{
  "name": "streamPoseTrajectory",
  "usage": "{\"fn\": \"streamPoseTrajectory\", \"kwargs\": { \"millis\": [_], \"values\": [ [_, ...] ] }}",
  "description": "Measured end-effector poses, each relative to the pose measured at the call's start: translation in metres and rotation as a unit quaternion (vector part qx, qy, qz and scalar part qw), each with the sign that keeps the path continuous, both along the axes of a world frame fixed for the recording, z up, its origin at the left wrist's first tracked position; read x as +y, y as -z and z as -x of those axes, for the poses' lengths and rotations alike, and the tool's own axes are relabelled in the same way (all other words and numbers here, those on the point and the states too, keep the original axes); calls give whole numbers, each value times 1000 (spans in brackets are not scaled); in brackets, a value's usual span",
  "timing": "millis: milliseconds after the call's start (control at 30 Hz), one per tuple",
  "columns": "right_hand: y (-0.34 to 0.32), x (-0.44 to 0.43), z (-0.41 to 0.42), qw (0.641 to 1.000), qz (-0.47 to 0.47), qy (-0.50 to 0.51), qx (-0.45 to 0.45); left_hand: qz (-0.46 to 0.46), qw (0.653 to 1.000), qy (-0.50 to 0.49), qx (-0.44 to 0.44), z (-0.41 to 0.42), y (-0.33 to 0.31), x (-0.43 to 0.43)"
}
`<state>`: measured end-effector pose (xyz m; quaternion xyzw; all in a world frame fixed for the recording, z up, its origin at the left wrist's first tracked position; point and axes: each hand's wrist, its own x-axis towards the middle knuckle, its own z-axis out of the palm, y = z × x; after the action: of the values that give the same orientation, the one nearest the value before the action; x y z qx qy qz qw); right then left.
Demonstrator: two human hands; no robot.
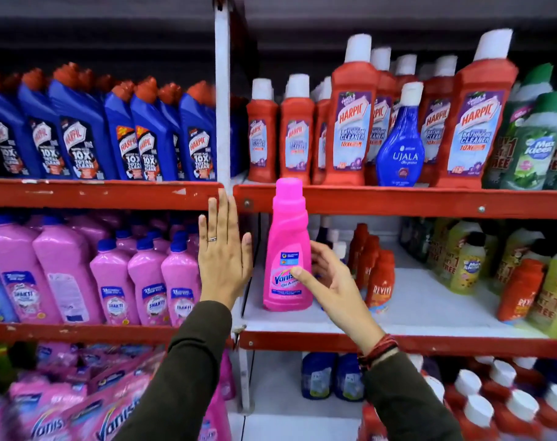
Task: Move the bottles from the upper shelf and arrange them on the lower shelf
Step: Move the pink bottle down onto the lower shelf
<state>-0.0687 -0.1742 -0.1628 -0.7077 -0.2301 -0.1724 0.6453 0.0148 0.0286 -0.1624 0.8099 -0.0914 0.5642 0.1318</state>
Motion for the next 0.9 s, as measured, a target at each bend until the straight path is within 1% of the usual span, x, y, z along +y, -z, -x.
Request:
{"fn": "streamPoseTrajectory", "kwargs": {
  "millis": [200, 333, 433, 600, 733, 900],
  "values": [
    [57, 3, -18, 998, 17, 21, 51, 11, 998, -16, 54, 3, 85, 0],
    [75, 6, -36, 997, 12, 40, 70, -8, 996, -9, 87, -1, 129, -1],
    [84, 7, -50, 995, 30, 41, 83, -14, 994, -11, 106, -5, 152, -3],
    [102, 9, -69, 992, 51, 40, 105, -27, 992, -12, 123, -12, 172, -6],
    [111, 12, -80, 991, 42, 30, 122, -31, 992, -28, 116, -18, 175, -7],
    [115, 12, -90, 991, 34, 21, 127, -32, 993, -23, 115, -20, 178, -6]
  ]
}}
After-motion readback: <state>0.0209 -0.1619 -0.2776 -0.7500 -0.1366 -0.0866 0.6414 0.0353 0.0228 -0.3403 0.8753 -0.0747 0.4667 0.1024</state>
